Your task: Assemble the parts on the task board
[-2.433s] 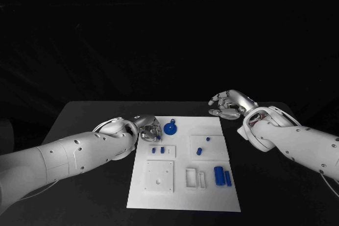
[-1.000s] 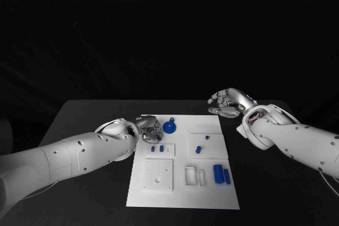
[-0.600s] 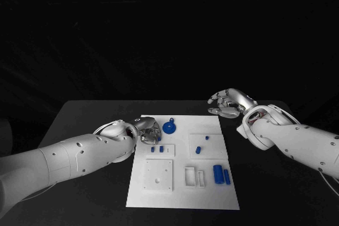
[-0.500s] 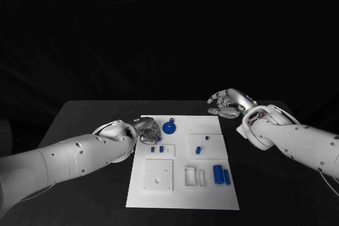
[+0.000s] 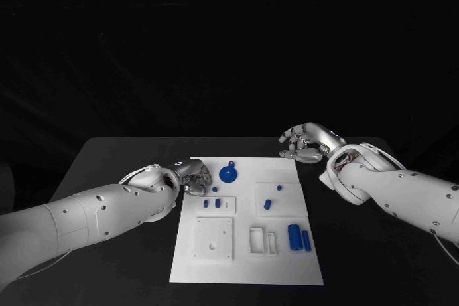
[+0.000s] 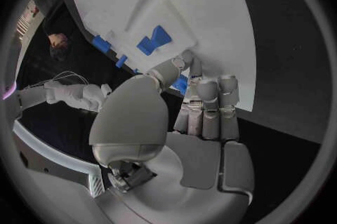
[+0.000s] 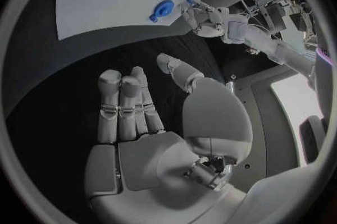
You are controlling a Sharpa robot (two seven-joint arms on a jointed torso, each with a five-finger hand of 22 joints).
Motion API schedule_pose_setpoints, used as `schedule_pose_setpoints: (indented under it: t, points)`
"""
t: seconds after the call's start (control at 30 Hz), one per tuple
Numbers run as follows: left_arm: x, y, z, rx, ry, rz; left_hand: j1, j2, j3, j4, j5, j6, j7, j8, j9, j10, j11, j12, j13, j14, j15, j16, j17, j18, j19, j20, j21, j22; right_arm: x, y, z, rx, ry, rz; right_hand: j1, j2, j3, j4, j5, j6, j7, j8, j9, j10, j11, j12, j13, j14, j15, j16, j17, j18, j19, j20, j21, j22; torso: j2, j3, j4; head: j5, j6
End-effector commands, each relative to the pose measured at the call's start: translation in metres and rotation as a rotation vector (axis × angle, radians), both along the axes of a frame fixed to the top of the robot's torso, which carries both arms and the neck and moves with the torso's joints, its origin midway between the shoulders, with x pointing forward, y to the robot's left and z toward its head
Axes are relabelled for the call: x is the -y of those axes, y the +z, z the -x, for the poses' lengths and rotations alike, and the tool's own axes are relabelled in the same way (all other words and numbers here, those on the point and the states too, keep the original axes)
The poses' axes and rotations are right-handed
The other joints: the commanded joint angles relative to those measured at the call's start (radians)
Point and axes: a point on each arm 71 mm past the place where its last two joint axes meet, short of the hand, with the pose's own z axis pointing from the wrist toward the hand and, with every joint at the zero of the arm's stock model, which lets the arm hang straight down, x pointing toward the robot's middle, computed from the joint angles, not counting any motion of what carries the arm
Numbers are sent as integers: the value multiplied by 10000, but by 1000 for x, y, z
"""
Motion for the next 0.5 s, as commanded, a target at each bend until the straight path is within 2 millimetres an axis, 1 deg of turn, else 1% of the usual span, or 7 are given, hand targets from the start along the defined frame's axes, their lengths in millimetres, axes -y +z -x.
schedule_pose_setpoints:
  t: [0.03,0.1,0.17,0.2,0.3,0.37,0.5]
  points:
    - [-5,5,0,144,281,915,35,-64,66,5,58,-35,54,12,-8,-159,41,-83,-34,-45,71,-21,-23,126,-64,-449,-53,13,-9,-8,4,-496,729,1160,169,32,97,-129,-137,133,-5,112,18,13,46,-855,-646,-24,72,25,-35,898,14,1,-70,24,2,-2,-5,-99,32]
    - [-11,8,0,-14,581,1671,50,-65,116,24,84,49,125,83,4,-310,114,-169,-68,-132,140,-108,-70,130,-112,-389,-107,0,-13,-13,7,-620,996,1767,275,139,260,-214,-250,323,16,246,74,32,100,-1809,-1345,63,117,62,-80,898,103,-28,-64,34,-2,5,-17,-201,54]
    - [-16,13,-1,-120,816,2368,-4,-72,116,65,116,97,167,123,11,-349,141,-191,-75,-145,168,-137,-90,131,-125,-355,-128,-4,-14,-16,9,-679,1131,2218,318,160,331,-305,-295,471,2,357,129,109,142,-2439,-1813,98,150,81,-113,898,146,-24,-67,43,-3,9,-18,-265,62]
    - [-19,15,-1,-183,985,2852,-65,-95,103,93,124,109,186,138,12,-375,157,-206,-81,-163,185,-164,-106,128,-146,-335,-151,-11,-15,-18,11,-718,1205,2529,305,201,384,-354,-362,480,13,393,154,490,168,-2989,-2264,133,177,100,-156,898,198,2,-74,52,0,10,-13,-298,66]
    - [-28,24,-1,-364,1391,4176,-374,-184,79,205,107,89,218,168,3,-712,308,-391,-159,-580,339,-645,-335,66,-470,-180,-471,-129,-17,-23,14,-725,1356,3312,415,206,531,-437,-565,614,-54,498,202,653,250,-3787,-2813,123,241,114,-223,898,218,34,-131,55,5,11,2,-388,70]
    - [-32,26,0,-579,1473,4840,-536,-208,53,255,97,72,217,192,2,-793,371,-429,-174,-841,409,-1007,-508,20,-713,-89,-729,-232,-17,-27,15,-758,1416,3735,439,208,589,-447,-675,701,-93,553,223,785,290,-4136,-3059,124,276,137,-255,898,234,57,-155,64,7,13,6,-416,64]
    - [-41,34,5,-1212,1814,6397,-749,-186,35,302,62,14,223,256,9,-918,485,-475,-186,-1300,548,-1954,-960,-154,-1231,91,-1381,-521,-20,-35,19,-797,1529,4529,506,168,705,-446,-826,803,-136,607,236,898,349,-4627,-3396,118,332,165,-310,898,254,88,-197,75,5,16,23,-453,60]
